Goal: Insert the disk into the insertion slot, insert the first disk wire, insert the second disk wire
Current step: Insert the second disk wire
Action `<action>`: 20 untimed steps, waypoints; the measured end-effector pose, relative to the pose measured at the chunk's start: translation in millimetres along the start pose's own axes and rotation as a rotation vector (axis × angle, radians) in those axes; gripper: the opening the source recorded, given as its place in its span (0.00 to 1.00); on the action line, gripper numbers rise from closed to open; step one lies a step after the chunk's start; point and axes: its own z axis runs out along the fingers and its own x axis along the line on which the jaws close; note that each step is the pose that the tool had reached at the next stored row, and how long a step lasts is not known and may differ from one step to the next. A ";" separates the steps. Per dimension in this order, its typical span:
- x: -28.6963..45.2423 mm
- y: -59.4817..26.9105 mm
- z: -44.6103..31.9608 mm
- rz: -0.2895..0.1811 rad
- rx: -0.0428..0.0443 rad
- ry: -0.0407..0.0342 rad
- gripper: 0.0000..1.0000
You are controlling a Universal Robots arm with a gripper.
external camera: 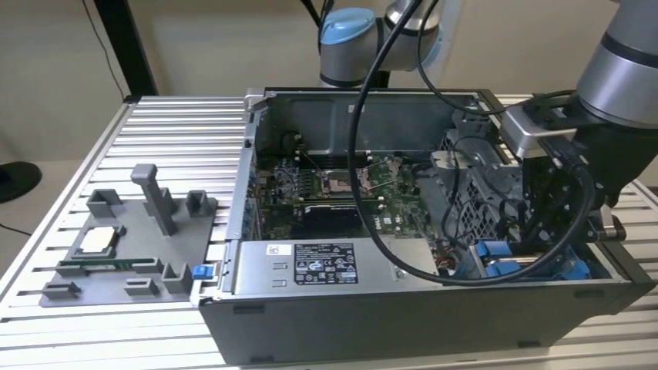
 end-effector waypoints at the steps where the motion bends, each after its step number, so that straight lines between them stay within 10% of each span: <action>1: 0.1 0.0 -0.2 0.000 0.0000 0.0005 0.00; 4: 0.0 0.0 -0.3 0.000 0.0000 0.0007 0.00; 5: -0.4 -0.1 0.0 0.000 0.0002 -0.0005 1.00; 20: -1.0 -2.5 -44.4 0.001 -0.0007 -0.0025 1.00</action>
